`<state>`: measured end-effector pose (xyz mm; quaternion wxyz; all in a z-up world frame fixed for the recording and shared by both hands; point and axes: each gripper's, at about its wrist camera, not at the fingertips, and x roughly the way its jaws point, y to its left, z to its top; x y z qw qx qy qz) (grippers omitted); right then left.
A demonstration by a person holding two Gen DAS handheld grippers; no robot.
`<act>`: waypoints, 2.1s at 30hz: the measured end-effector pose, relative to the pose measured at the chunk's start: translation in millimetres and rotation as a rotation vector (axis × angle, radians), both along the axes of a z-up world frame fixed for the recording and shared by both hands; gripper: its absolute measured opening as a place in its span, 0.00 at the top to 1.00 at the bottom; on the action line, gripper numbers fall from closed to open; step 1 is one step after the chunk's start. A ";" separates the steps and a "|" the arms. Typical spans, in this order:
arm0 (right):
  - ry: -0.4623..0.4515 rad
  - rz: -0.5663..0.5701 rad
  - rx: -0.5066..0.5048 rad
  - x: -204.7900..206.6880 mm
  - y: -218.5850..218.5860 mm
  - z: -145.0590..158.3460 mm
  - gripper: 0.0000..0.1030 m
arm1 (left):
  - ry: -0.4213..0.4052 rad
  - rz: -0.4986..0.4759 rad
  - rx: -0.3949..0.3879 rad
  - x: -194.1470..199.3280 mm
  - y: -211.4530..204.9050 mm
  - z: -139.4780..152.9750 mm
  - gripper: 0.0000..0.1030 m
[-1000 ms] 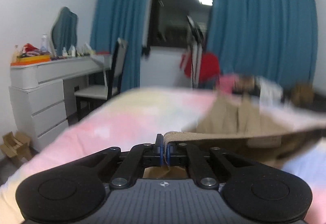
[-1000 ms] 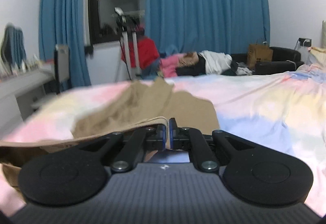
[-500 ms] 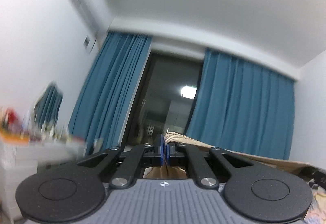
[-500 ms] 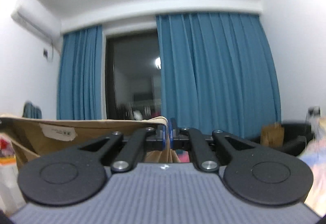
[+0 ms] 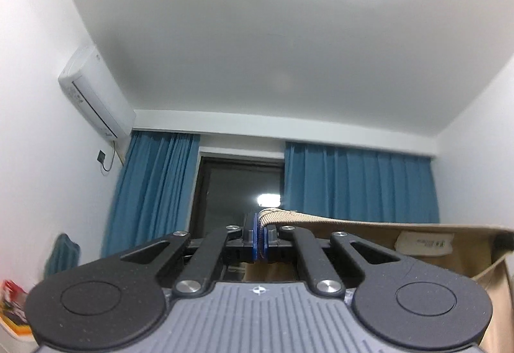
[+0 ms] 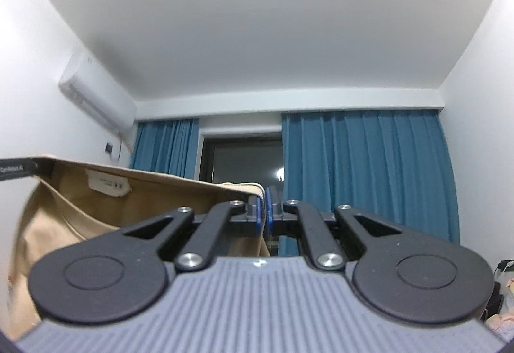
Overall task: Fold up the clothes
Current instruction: 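Lift the shirt high with both grippers and shake it out, then lower the shirt onto the bed and open both grippers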
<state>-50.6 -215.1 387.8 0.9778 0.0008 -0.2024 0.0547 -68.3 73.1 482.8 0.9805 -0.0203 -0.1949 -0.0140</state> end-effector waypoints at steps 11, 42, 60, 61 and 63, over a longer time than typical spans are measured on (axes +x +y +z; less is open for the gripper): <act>0.186 -0.075 -0.063 114.6 10.0 -54.8 0.94 | 0.224 0.034 0.072 146.8 -2.1 -92.4 0.90; 1.031 -0.026 -0.149 604.2 48.4 -545.1 0.74 | 1.047 0.137 0.312 694.1 23.6 -672.5 0.57; 0.840 0.104 -0.023 439.5 37.3 -443.4 0.16 | 0.916 -0.023 0.268 520.7 37.0 -528.9 0.01; 0.830 0.105 -0.019 421.1 35.8 -439.0 0.16 | 0.906 -0.032 0.250 499.8 39.6 -524.8 0.01; 0.815 0.106 0.000 386.6 32.4 -430.9 0.16 | 0.901 -0.032 0.204 459.2 48.5 -518.3 0.01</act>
